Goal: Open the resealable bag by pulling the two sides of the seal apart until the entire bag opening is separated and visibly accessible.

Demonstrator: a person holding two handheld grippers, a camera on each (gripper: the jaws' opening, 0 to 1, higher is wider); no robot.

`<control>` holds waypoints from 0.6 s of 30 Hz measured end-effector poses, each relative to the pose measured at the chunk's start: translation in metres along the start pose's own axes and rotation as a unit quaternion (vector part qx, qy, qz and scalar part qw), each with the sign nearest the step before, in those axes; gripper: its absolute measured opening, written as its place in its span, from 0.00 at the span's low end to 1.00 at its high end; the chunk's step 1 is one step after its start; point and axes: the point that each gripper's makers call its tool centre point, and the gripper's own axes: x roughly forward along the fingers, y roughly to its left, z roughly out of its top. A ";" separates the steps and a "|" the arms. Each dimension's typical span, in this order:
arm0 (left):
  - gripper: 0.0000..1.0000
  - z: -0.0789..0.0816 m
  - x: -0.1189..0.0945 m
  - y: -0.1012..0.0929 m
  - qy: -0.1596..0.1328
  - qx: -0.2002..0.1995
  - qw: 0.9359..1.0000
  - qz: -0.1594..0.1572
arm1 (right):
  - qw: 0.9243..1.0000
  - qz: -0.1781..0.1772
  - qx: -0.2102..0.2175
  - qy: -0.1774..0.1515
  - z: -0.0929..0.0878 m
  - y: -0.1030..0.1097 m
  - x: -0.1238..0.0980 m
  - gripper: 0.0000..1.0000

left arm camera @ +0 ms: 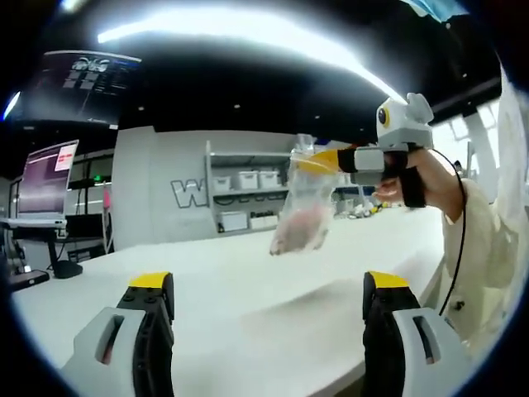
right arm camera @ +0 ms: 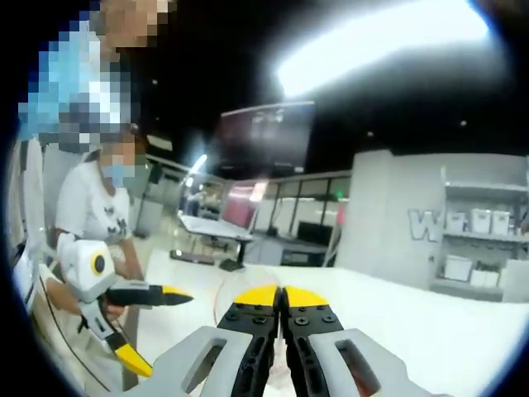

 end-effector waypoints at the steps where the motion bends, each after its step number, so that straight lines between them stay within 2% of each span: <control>1: 0.93 0.000 0.000 0.000 0.000 0.000 1.000 0.001 | 1.000 0.000 0.000 0.001 -0.001 0.000 0.000 0.00; 6: 0.93 -0.002 -0.001 0.002 0.003 -0.002 1.000 0.003 | 1.000 0.002 0.002 0.007 -0.004 -0.001 0.003 0.00; 18: 0.93 -0.003 -0.003 0.005 0.005 -0.005 1.000 0.005 | 1.000 0.013 -0.017 0.016 0.003 -0.007 0.018 0.00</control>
